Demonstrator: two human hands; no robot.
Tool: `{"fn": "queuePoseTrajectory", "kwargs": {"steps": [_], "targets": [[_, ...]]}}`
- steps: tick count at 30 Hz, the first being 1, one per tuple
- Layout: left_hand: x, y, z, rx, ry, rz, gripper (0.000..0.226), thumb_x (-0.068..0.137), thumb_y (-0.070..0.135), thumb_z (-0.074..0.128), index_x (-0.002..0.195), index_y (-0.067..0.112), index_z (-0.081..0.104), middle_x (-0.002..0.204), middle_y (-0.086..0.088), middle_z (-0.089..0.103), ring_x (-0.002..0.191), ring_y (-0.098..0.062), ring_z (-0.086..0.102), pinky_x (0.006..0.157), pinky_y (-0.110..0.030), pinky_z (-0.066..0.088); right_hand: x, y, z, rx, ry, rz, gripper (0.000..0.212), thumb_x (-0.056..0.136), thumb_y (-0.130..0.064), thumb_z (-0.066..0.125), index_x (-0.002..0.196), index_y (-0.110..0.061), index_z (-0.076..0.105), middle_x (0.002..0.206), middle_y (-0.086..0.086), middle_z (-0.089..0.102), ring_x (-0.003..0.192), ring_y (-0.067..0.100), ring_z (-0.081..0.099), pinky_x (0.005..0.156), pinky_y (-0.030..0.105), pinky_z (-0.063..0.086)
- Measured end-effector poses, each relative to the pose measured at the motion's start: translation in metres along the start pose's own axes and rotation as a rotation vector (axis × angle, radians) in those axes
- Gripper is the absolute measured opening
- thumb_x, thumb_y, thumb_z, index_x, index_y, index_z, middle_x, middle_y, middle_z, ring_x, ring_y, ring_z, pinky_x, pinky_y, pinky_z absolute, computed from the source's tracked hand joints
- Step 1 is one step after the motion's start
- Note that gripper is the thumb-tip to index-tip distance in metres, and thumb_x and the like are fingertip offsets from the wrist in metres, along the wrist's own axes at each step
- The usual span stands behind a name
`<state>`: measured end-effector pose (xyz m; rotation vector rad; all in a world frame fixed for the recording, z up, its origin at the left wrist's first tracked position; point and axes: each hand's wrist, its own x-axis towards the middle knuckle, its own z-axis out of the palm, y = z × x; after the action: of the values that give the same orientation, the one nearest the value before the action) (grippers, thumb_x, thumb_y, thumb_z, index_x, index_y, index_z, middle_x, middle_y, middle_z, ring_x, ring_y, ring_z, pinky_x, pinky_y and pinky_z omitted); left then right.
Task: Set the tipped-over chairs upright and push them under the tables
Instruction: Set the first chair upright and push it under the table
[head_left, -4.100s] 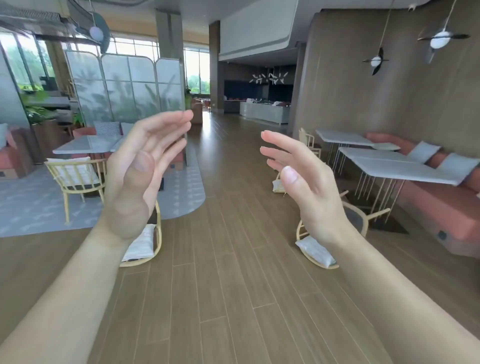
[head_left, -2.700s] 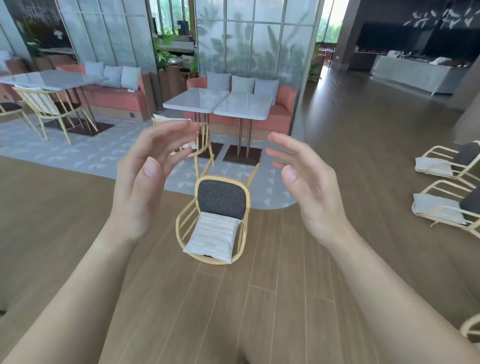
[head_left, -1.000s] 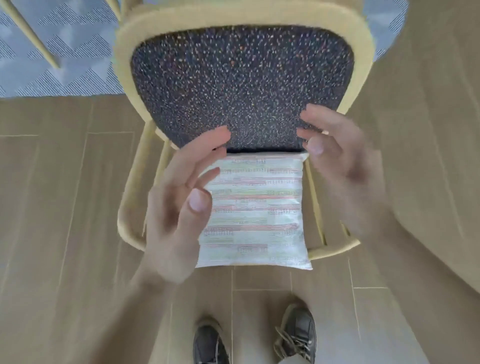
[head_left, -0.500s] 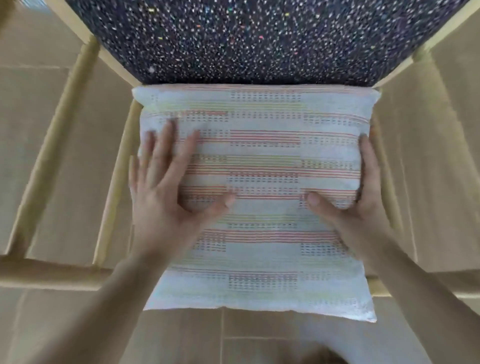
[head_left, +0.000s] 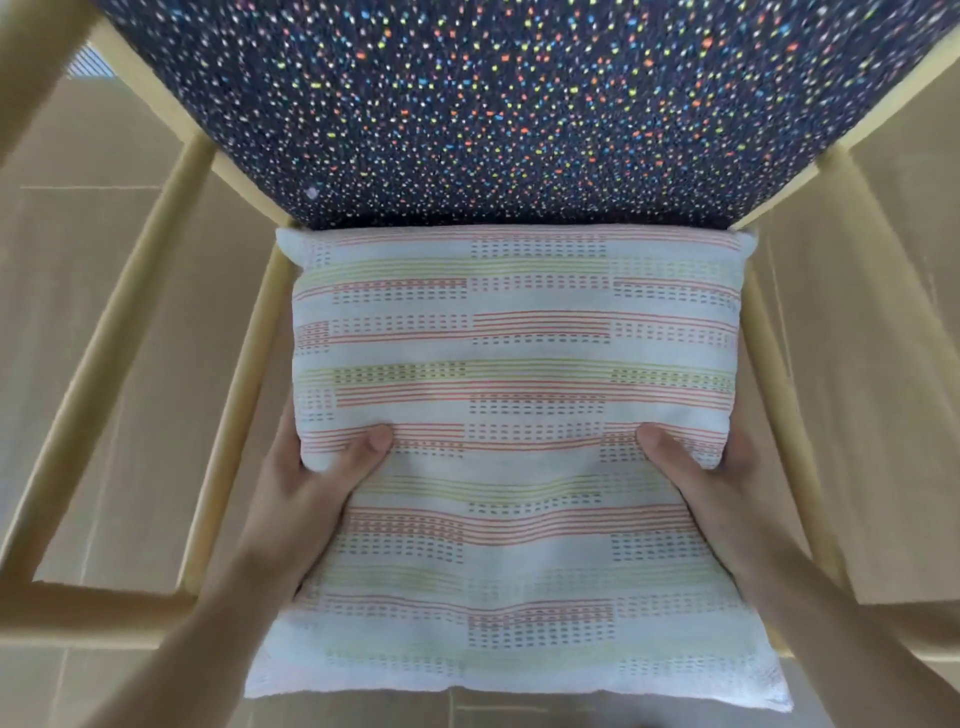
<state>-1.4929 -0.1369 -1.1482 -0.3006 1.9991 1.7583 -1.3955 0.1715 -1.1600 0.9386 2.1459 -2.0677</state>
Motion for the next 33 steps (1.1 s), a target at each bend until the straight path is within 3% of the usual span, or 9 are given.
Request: {"fn": "queuePoseTrajectory", "kwargs": {"steps": [8,10,13,15,17,21,26,29,33], "targets": [[-0.087,0.179,0.003,0.008,0.031,-0.117,0.041,0.081,0.039,0.092,0.118,0.036,0.076,0.112,-0.002,0.083,0.098,-0.026,0.081,0.076,-0.04,0.067,-0.059,-0.178,-0.04,-0.051,0.03,0.116,0.07,0.064,-0.069,0.082,0.129,-0.049,0.063,0.116,-0.017,0.079,0.101,0.005,0.077,0.083,0.036,0.058],[-0.094,0.235,0.005,0.004,0.028,-0.156,0.044,0.08,0.034,0.093,0.12,0.029,0.077,0.114,-0.008,0.082,0.101,-0.033,0.08,0.087,-0.052,0.064,-0.058,-0.236,-0.053,-0.053,0.03,0.154,0.074,0.061,-0.068,0.084,0.129,-0.047,0.063,0.11,-0.02,0.079,0.093,0.0,0.077,0.074,0.024,0.059],[-0.092,0.31,0.012,0.081,0.043,-0.164,0.036,0.077,0.042,0.092,0.111,0.035,0.08,0.109,-0.005,0.083,0.093,-0.023,0.082,0.073,-0.033,0.066,-0.046,-0.314,-0.069,-0.052,-0.013,0.2,0.069,0.069,-0.057,0.093,0.13,-0.041,0.065,0.102,-0.024,0.08,0.085,-0.002,0.076,0.061,0.01,0.055],[-0.078,0.356,0.013,0.144,0.082,-0.177,0.039,0.072,0.062,0.088,0.108,0.049,0.078,0.104,0.008,0.084,0.088,-0.012,0.082,0.072,-0.027,0.064,-0.025,-0.363,-0.074,-0.046,-0.065,0.234,0.073,0.067,-0.056,0.092,0.132,-0.036,0.065,0.104,-0.015,0.081,0.089,0.003,0.077,0.063,0.014,0.055],[-0.061,0.397,0.01,0.267,0.084,-0.176,0.06,0.067,0.084,0.079,0.119,0.057,0.069,0.107,0.02,0.081,0.095,-0.009,0.08,0.088,-0.04,0.061,-0.003,-0.412,-0.078,-0.056,-0.093,0.262,0.075,0.065,-0.056,0.085,0.133,-0.034,0.064,0.115,-0.011,0.078,0.091,0.005,0.076,0.067,0.018,0.053],[-0.017,0.467,0.009,0.384,0.107,-0.241,0.07,0.058,0.099,0.069,0.117,0.064,0.065,0.099,0.029,0.078,0.094,-0.007,0.078,0.092,-0.046,0.059,0.051,-0.485,-0.083,-0.084,-0.156,0.377,0.068,0.074,-0.052,0.091,0.13,-0.025,0.066,0.124,-0.008,0.074,0.098,0.011,0.074,0.08,0.029,0.056],[0.032,0.547,0.015,0.39,0.054,-0.32,0.057,0.065,0.087,0.076,0.11,0.053,0.071,0.09,0.021,0.08,0.091,-0.007,0.074,0.085,-0.037,0.054,0.107,-0.548,-0.078,-0.109,-0.222,0.536,0.086,0.068,-0.051,0.095,0.14,-0.017,0.064,0.13,0.009,0.074,0.116,0.032,0.073,0.108,0.052,0.052],[0.064,0.587,0.02,0.405,0.019,-0.38,0.048,0.079,0.068,0.08,0.118,0.042,0.07,0.099,0.013,0.077,0.095,-0.012,0.071,0.086,-0.037,0.051,0.138,-0.59,-0.075,-0.113,-0.269,0.589,0.069,0.078,-0.045,0.09,0.138,-0.019,0.067,0.134,0.012,0.072,0.121,0.036,0.069,0.112,0.054,0.049],[0.107,0.629,0.022,0.46,-0.011,-0.479,0.054,0.076,0.074,0.078,0.118,0.041,0.068,0.097,0.014,0.073,0.093,-0.012,0.07,0.086,-0.036,0.05,0.179,-0.639,-0.068,-0.144,-0.317,0.636,0.038,0.091,-0.036,0.079,0.125,-0.019,0.076,0.128,0.015,0.075,0.122,0.036,0.068,0.115,0.053,0.046]]}}
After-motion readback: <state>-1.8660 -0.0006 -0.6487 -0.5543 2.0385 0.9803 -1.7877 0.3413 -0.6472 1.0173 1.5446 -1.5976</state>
